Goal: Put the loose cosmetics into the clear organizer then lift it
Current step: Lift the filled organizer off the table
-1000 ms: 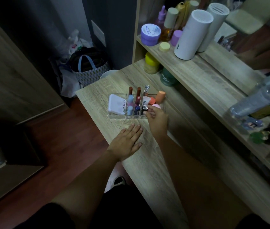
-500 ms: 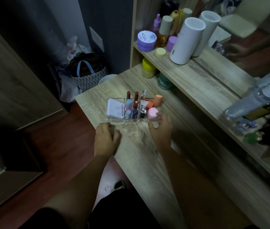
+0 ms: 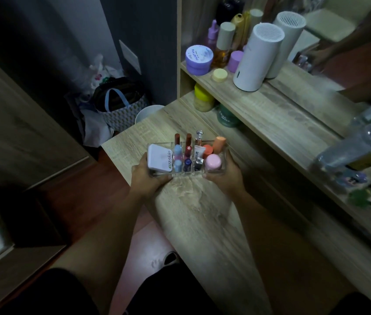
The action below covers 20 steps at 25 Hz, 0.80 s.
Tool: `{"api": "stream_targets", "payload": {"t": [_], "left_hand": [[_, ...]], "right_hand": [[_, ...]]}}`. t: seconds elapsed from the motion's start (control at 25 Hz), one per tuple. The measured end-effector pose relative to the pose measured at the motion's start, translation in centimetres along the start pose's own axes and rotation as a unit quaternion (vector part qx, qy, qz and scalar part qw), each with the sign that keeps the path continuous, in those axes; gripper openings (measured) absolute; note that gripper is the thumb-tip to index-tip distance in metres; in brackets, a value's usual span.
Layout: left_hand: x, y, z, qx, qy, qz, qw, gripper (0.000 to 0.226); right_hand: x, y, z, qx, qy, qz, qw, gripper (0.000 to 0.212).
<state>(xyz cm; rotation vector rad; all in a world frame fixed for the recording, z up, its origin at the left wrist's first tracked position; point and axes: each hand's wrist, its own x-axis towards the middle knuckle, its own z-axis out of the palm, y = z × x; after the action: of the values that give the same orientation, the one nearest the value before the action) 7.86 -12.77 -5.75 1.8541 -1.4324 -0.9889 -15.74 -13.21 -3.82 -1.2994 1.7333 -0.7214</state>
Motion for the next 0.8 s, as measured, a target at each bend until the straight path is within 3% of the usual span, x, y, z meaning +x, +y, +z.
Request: {"api": "stream_targets", "payload": {"t": [0.32,0.72,0.8], "left_hand": [[0.0,0.8,-0.3,0.028,0.023,0.061,0.997,0.085],[-1.5,4.3,2.7,0.039,-0.094,0.122,0.987,0.09],[-2.2,5.1,4.1,0.047,-0.125,0.142,0.981,0.091]], "right_hand": [[-0.4,0.6,-0.8,0.029,0.031,0.013,0.999,0.088],[-6.9,3.9,-3.5,0.065,0.159,0.06,0.983,0.077],[-8.9,4.8,-4.6,0.069,0.192,0.067,0.977,0.087]]}}
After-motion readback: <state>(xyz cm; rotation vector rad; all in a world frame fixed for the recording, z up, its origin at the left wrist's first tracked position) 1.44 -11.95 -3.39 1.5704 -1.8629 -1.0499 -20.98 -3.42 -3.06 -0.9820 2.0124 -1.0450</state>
